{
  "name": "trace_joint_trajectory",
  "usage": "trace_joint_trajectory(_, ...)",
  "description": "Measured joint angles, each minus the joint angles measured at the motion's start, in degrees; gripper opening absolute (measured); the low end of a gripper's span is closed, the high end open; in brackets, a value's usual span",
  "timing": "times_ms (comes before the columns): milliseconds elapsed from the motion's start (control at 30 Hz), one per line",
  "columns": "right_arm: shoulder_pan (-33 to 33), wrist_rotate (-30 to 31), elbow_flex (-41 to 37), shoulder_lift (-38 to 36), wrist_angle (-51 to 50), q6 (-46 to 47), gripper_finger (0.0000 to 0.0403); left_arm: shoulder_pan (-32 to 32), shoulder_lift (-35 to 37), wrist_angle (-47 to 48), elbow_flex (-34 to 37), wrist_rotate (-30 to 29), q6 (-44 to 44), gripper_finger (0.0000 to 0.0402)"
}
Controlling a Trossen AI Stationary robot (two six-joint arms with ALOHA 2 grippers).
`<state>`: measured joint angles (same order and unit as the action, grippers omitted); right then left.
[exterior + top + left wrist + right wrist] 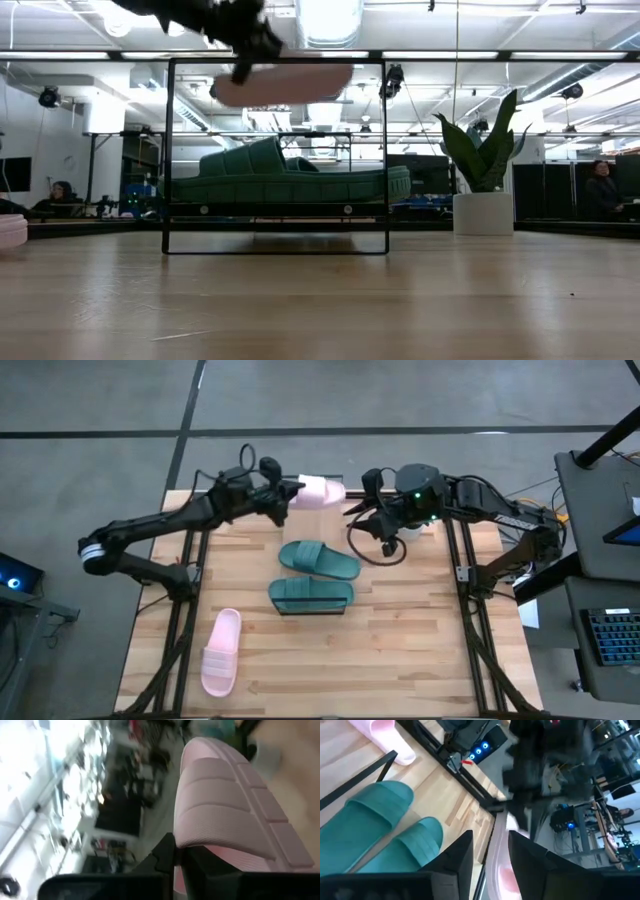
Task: Pick and place slides into the shelf
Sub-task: Put the top pink slipper on the shelf
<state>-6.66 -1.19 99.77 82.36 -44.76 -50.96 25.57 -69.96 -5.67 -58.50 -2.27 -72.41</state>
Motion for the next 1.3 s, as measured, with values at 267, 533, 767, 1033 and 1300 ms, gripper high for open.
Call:
trace_joint_trajectory(267, 0.0, -0.33, -0.02, -1.63, -0.32, 1.06, 0.0105, 3.67, -9.49, -4.09, 0.26, -0.72, 1.05, 0.0)
trace_joint_trajectory(533, -0.02, -0.28, -0.02, -1.65, -2.89, 1.0, 0.0107, 3.73, -16.05, -5.66, 0.07, -7.4, -3.89, 0.0)
trace_joint_trajectory(767, -0.02, -0.3, -0.04, -1.65, -4.31, 0.49, 0.0102, 3.69, -20.4, -5.85, 0.17, -6.73, -3.92, 0.0)
trace_joint_trajectory(1033, -0.04, -0.33, -0.04, -1.63, -4.45, -0.02, 0.01, 3.79, -23.89, -6.36, 0.02, -5.76, -4.67, 0.0)
trace_joint_trajectory(1300, -0.02, -0.5, -0.04, -1.63, -4.78, 0.04, 0.0102, 4.76, -25.35, -6.48, 0.02, -4.69, -2.02, 0.0002)
